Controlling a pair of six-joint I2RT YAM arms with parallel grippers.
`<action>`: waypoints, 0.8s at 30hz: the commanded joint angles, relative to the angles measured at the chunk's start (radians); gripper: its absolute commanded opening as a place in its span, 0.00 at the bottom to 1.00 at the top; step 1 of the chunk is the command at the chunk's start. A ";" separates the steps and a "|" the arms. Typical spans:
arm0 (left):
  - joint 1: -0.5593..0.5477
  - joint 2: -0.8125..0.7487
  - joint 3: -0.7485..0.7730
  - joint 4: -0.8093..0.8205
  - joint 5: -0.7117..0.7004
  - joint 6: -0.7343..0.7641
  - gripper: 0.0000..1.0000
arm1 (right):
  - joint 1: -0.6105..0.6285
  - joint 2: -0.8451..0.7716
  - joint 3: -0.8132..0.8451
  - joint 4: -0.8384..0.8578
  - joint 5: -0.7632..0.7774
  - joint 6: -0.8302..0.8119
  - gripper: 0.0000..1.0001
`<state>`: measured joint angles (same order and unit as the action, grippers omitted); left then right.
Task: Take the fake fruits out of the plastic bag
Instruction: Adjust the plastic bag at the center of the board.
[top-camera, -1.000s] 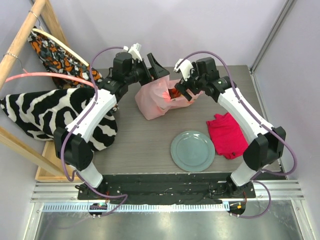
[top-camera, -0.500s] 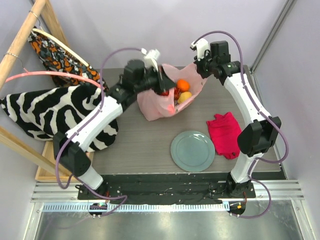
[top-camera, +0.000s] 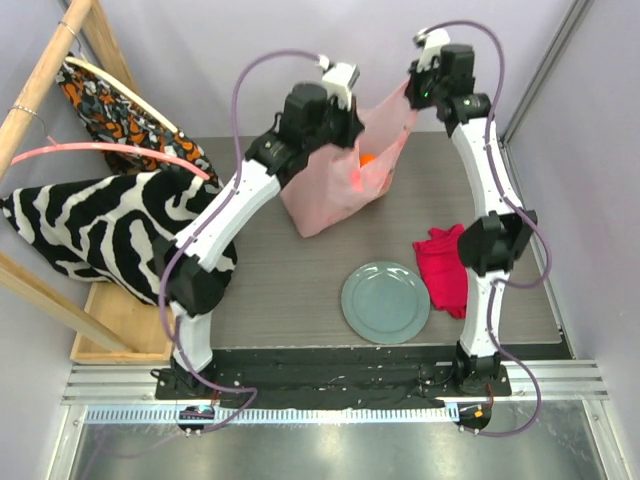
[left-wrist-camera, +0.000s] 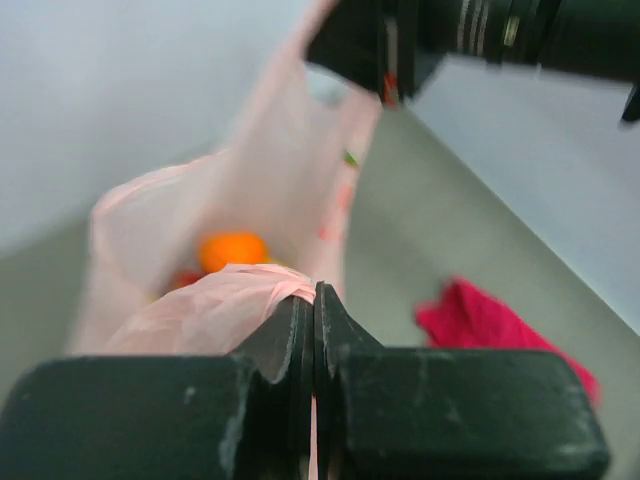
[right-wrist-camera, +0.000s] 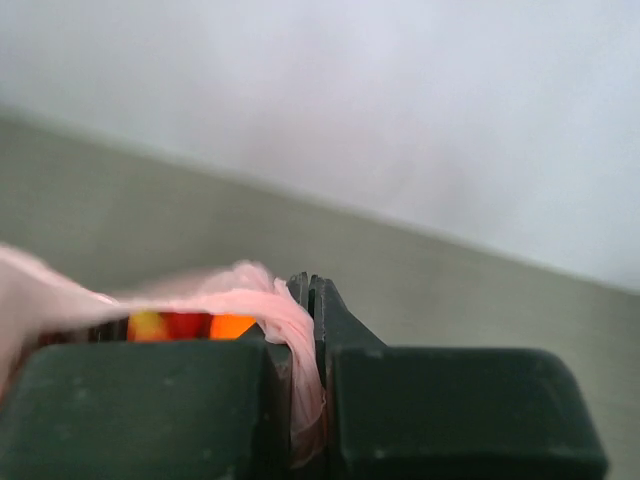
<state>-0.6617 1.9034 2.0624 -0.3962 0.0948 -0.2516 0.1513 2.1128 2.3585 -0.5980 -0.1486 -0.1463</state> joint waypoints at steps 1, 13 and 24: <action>0.039 0.117 0.272 0.037 -0.249 0.285 0.00 | -0.099 0.160 0.341 0.174 0.001 0.207 0.01; 0.074 -0.045 0.161 -0.223 0.115 0.410 0.00 | -0.188 -0.547 -0.578 0.389 -0.075 0.153 0.01; 0.022 -0.383 -0.558 -0.158 0.234 0.112 0.00 | -0.176 -0.994 -1.147 0.069 -0.233 -0.035 0.62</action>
<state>-0.6464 1.5742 1.5356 -0.6033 0.2749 -0.0193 -0.0357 1.1694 1.1187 -0.4175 -0.2592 -0.1005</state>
